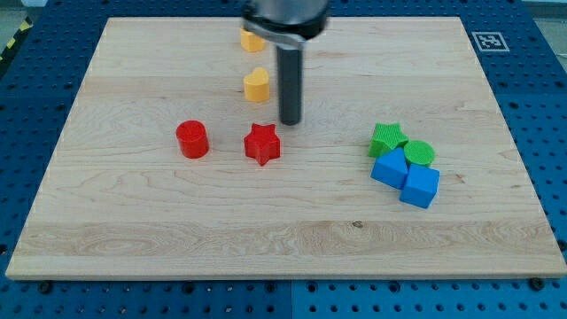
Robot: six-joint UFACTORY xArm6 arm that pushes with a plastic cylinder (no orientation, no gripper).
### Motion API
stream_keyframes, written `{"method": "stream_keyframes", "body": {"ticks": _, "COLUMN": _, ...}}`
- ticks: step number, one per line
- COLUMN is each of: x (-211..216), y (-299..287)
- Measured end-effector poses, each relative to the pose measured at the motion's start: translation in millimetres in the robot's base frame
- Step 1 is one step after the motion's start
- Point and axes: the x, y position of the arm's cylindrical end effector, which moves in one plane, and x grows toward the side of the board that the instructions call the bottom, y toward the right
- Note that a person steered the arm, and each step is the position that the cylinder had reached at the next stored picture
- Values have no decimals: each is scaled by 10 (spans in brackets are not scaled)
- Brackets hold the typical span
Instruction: Move your arm towards the green star
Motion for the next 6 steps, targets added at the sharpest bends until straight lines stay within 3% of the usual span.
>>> {"method": "stream_keyframes", "body": {"ticks": 2, "x": 33, "y": 263}}
{"method": "stream_keyframes", "body": {"ticks": 4, "x": 452, "y": 336}}
{"method": "stream_keyframes", "body": {"ticks": 6, "x": 755, "y": 1163}}
